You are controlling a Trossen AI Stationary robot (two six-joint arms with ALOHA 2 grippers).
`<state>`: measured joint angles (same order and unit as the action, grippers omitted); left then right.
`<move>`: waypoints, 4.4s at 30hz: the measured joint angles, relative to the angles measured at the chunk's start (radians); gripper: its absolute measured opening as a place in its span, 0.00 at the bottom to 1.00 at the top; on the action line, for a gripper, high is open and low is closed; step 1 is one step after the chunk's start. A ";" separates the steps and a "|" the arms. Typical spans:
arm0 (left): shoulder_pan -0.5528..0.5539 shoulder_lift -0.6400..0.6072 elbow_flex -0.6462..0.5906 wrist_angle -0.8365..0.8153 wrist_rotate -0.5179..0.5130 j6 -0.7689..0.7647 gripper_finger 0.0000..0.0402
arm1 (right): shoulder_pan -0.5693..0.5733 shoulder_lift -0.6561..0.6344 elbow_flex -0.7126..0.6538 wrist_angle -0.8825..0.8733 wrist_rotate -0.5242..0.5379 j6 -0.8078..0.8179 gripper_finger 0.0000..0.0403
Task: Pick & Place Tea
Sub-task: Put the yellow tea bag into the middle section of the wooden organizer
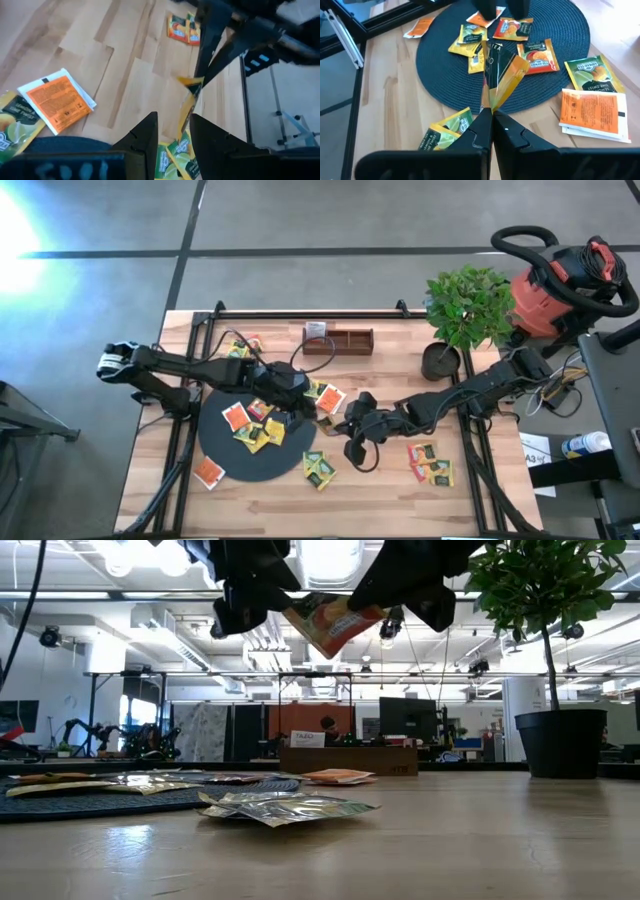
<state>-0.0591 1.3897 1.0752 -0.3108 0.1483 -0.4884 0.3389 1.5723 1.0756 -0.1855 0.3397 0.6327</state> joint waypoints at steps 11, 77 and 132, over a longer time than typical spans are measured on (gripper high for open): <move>-0.009 0.041 0.000 -0.005 0.010 0.006 0.27 | 0.001 0.000 0.000 0.013 0.000 0.000 0.02; -0.010 0.112 0.000 0.098 0.004 0.050 0.00 | -0.008 -0.032 0.000 -0.130 -0.013 0.023 0.35; 0.614 0.964 1.183 -0.867 -0.040 0.993 0.00 | -0.202 -0.294 -0.012 -0.582 0.131 0.389 0.43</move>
<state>0.5545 2.3539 2.2578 -1.1776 0.1083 0.5045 0.1371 1.2781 1.0636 -0.7678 0.4709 1.0222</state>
